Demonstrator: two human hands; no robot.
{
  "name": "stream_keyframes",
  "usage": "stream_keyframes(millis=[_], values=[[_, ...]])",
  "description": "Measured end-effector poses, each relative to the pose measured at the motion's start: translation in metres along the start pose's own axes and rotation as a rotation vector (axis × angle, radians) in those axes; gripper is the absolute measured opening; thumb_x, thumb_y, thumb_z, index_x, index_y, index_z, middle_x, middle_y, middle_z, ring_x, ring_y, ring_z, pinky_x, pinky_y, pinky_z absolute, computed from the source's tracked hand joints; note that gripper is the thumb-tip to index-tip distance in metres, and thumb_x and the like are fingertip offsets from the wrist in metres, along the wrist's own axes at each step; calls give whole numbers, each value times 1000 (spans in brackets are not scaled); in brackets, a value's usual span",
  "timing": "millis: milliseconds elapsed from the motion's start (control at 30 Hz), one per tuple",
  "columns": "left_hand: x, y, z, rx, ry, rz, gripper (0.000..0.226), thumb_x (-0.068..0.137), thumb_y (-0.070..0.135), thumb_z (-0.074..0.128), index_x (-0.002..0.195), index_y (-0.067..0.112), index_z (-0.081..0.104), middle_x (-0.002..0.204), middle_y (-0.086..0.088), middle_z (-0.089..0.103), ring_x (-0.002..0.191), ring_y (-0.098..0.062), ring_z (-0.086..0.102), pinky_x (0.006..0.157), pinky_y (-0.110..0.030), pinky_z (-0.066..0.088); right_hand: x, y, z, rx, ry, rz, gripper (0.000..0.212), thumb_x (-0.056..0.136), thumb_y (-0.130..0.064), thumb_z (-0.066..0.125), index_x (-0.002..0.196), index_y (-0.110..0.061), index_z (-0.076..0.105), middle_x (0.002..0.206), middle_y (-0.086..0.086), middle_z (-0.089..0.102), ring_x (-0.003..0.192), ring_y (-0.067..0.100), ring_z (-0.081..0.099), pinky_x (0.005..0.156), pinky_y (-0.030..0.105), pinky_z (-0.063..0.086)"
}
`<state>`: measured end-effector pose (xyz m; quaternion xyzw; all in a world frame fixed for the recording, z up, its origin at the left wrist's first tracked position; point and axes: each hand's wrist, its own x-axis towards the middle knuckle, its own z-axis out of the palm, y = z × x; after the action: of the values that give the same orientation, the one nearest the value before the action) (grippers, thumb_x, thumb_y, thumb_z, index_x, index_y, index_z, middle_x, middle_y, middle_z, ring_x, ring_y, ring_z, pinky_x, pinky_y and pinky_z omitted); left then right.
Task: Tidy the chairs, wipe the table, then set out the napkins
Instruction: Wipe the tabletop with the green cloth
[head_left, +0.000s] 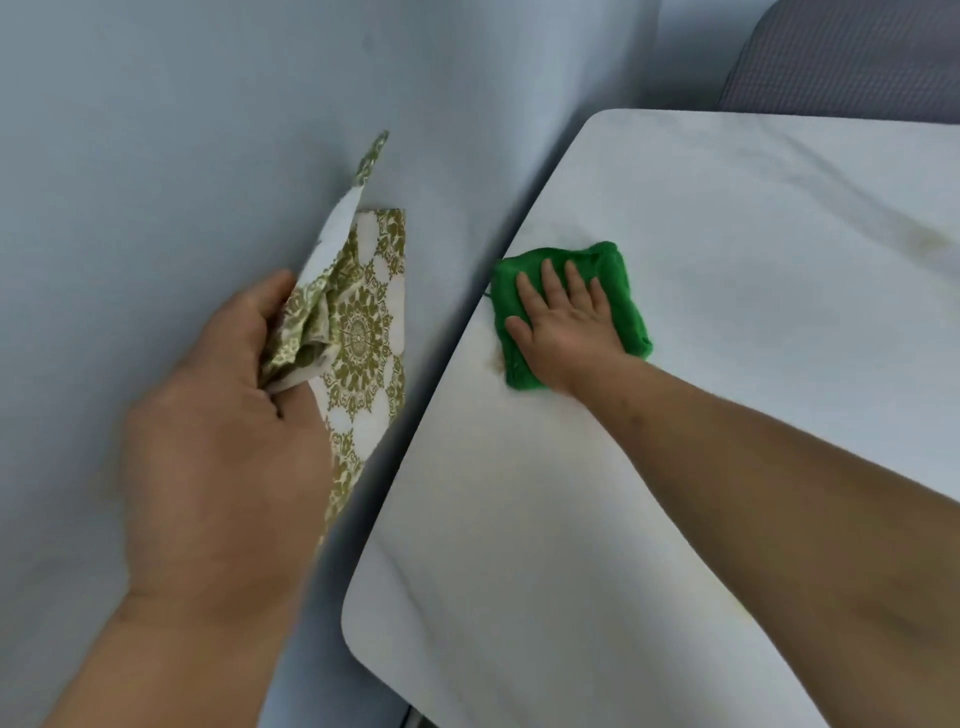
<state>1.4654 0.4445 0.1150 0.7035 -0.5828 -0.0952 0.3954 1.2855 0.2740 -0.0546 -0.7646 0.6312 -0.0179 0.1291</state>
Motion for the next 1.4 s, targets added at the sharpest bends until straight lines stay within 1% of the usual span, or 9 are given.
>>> stream_keyframes(millis=[100, 267, 500, 600, 833, 967, 1133, 1233, 1400], values=[[8, 9, -10, 10, -49, 48, 55, 80, 39, 33, 126, 16, 55, 117, -13, 64, 106, -38, 60, 89, -53, 50, -28, -43, 7, 4, -18, -206, 58, 100, -50, 20, 153, -32, 7, 163, 3, -3, 148, 27, -8, 117, 45, -8], [2, 20, -1, 53, 23, -13, 47, 87, 32, 41, 130, 48, 48, 112, 11, 68, 100, -24, 66, 85, -48, 54, -96, -21, 15, 28, -67, -454, 57, 96, -56, 12, 151, -40, 12, 162, -7, 2, 148, 19, -6, 114, 34, -17], [8, 15, 20, 88, 75, 66, 51, 84, 24, 45, 132, 41, 47, 110, 14, 68, 93, -19, 68, 80, -46, 57, 20, 74, -18, -115, 10, 166, 70, 90, -67, 11, 151, -37, -6, 161, 2, -15, 147, 28, -13, 118, 46, -7], [10, 13, 24, 95, 68, 60, 53, 82, 23, 44, 131, 40, 50, 111, 15, 68, 95, -17, 67, 80, -46, 57, 57, 68, -19, -65, 19, 251, 73, 89, -68, 13, 151, -36, -6, 161, 4, -14, 147, 31, -13, 117, 50, -7], [16, 15, 25, 82, 67, 25, 52, 84, 26, 42, 133, 44, 43, 112, 9, 69, 97, -25, 67, 83, -48, 55, 2, -33, 1, -7, 14, -231, 57, 99, -49, 24, 152, -33, 12, 163, -1, 2, 149, 26, -3, 117, 45, -7], [16, 22, 24, 115, 65, 61, 48, 87, 20, 46, 132, 35, 50, 112, 2, 69, 94, -28, 67, 81, -49, 55, -90, -18, 12, 71, -70, -538, 56, 96, -55, 17, 150, -41, 16, 161, -11, 6, 148, 17, -4, 115, 37, -16], [19, 18, 28, 97, 80, 58, 48, 87, 19, 45, 131, 35, 52, 110, 9, 69, 95, -22, 67, 81, -46, 56, -19, 60, -12, -153, 32, -57, 66, 92, -63, 13, 152, -38, 0, 162, 3, -7, 148, 29, -9, 118, 44, -5], [14, 14, 27, 87, 88, 53, 50, 84, 18, 45, 131, 35, 52, 111, 10, 69, 98, -21, 67, 83, -46, 55, 40, 62, -23, -61, -4, 224, 69, 92, -63, 15, 152, -35, -4, 161, 7, -14, 146, 33, -15, 118, 49, -8], [2, 12, 18, 106, 72, 46, 53, 83, 14, 44, 132, 30, 54, 116, 4, 69, 101, -25, 66, 85, -48, 54, -4, -8, 1, -53, 7, -99, 65, 94, -62, 13, 153, -35, 3, 162, 5, -2, 148, 30, -5, 117, 46, -5]])
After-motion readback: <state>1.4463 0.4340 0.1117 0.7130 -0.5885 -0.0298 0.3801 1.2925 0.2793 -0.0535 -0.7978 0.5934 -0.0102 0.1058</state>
